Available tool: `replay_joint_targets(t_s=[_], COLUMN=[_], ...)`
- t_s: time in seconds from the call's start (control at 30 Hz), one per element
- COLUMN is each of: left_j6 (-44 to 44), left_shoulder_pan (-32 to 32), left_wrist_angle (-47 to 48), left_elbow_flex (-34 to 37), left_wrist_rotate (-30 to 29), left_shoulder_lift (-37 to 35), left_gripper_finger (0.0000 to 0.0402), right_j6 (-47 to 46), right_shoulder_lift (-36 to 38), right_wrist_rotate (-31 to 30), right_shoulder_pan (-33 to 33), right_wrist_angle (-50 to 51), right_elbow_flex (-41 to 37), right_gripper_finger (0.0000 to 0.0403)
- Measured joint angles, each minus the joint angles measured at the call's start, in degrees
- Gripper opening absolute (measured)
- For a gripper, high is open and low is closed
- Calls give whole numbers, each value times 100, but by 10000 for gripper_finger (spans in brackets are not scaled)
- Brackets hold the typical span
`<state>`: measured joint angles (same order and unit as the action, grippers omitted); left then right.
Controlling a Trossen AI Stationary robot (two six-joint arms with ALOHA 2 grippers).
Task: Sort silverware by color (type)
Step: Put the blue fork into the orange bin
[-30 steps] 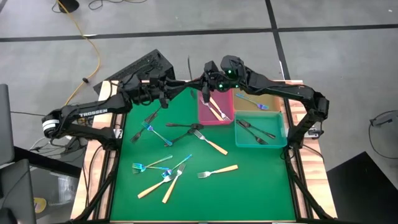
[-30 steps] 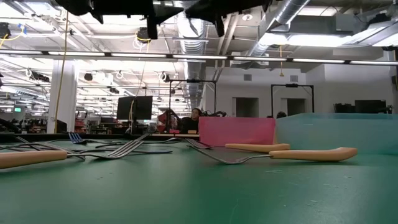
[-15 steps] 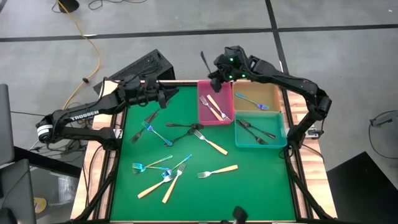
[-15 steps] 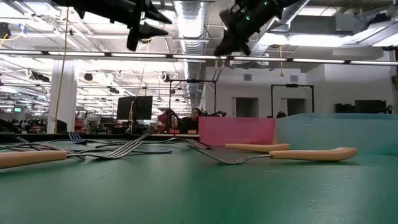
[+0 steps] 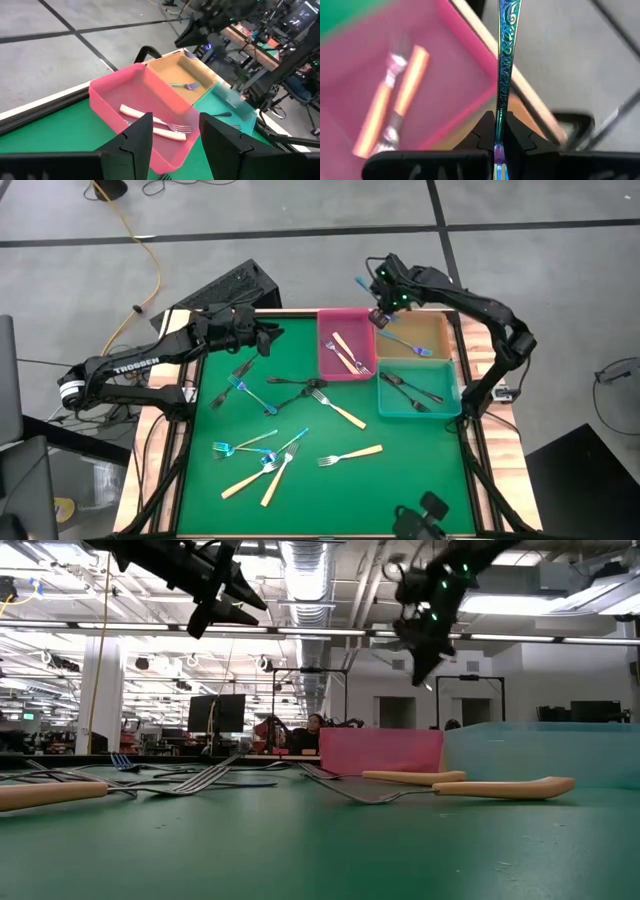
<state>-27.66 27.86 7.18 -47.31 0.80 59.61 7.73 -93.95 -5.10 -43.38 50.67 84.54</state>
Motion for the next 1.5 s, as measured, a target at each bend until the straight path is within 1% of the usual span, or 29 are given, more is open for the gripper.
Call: replay_joint_targets(t_s=[0.17, 0.43, 0.5, 0.67, 0.83, 0.93, 1.2, 1.3, 1.5], left_j6=[0, 4, 7, 16, 20, 21, 22, 22, 22], left_shoulder_pan=[0, 0, 0, 0, 0, 0, 0, 0, 0], left_wrist_angle=[133, 299, 297, 295, 291, 289, 286, 286, 284], left_elbow_flex=[0, 0, 0, 0, 0, 0, 0, 0, 2], left_wrist_rotate=[0, -23, -109, -310, -489, -570, -619, -621, -623], left_shoulder_lift=[0, 0, 0, 0, 0, 0, 0, 0, 0], left_gripper_finger=[144, 144, 144, 144, 144, 144, 144, 144, 144], right_j6=[91, 224, 277, 353, 466, 478, 460, 480, 615], right_shoulder_lift=[20, 24, 74, 306, 370, 378, 376, 376, 372], right_wrist_rotate=[8, -138, -163, -612, -1002, -1004, -1035, -1195, -1278], right_shoulder_pan=[-353, -478, -481, -562, -690, -740, -815, -832, -856], right_wrist_angle=[62, 207, 198, 204, 239, 218, -280, -512, -691], right_elbow_flex=[-516, -1333, -1532, -1969, -2287, -2502, -2923, -3030, -3288], right_gripper_finger=[35, 35, 35, 35, 35, 35, 35, 35, 35])
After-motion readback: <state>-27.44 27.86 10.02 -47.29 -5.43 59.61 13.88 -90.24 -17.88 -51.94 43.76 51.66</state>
